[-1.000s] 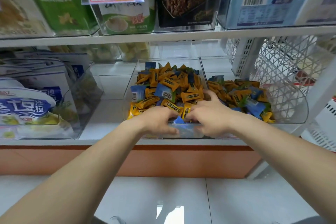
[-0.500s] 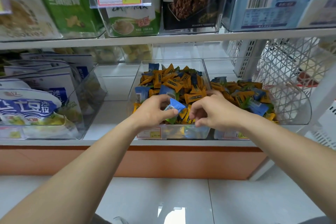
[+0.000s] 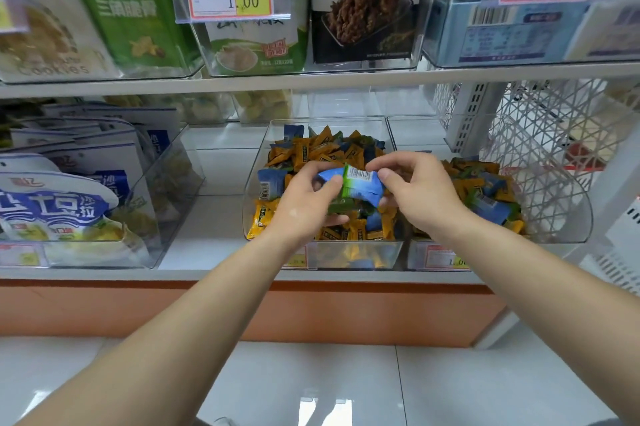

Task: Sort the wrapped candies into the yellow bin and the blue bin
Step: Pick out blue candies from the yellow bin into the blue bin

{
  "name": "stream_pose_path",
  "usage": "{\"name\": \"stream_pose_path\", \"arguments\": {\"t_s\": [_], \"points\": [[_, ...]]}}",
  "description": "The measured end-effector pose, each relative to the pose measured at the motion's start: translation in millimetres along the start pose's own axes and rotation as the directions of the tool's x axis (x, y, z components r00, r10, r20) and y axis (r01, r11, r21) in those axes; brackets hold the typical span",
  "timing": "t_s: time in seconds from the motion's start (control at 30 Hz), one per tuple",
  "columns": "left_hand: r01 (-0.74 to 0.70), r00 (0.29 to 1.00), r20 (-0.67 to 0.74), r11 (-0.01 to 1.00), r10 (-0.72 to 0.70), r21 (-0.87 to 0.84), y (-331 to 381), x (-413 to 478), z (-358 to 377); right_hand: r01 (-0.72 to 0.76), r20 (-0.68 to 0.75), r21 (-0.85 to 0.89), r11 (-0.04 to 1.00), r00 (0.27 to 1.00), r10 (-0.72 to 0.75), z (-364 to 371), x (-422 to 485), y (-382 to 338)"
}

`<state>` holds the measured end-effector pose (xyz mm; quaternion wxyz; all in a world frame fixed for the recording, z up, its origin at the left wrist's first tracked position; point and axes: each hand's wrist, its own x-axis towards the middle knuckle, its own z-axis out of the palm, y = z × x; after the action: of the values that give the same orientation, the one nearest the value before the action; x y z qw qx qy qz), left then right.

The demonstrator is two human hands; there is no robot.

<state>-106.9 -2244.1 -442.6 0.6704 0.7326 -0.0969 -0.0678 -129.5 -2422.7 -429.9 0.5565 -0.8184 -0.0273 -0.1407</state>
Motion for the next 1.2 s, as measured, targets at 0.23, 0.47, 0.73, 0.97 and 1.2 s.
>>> {"name": "stream_pose_path", "arguments": {"t_s": [0.23, 0.47, 0.73, 0.97, 1.2], "points": [[-0.042, 0.999, 0.020, 0.993, 0.044, -0.111, 5, -5, 13, -0.037, -0.016, 0.132, 0.991, 0.999, 0.039, 16, -7, -6], [-0.106, 0.993, -0.053, 0.991, 0.102, -0.082, 14, -1, 14, -0.196, 0.263, 0.348, 0.917, 0.959, 0.105, 3, -4, -13], [-0.280, 0.956, -0.009, 0.919, 0.294, 0.279, 14, 15, 15, -0.035, 0.071, 0.181, 0.983, 0.997, 0.023, -27, 7, -3], [-0.301, 0.953, 0.231, 0.503, 0.198, 0.810, -21, 31, 21, 0.105, -0.173, -0.522, 0.846, 0.959, -0.225, -82, 15, 41], [-0.328, 0.942, 0.290, 0.284, 0.169, 0.901, -27, 45, 22, -0.065, -0.049, -0.908, 0.413, 0.998, 0.050, -89, 11, 58]]}}
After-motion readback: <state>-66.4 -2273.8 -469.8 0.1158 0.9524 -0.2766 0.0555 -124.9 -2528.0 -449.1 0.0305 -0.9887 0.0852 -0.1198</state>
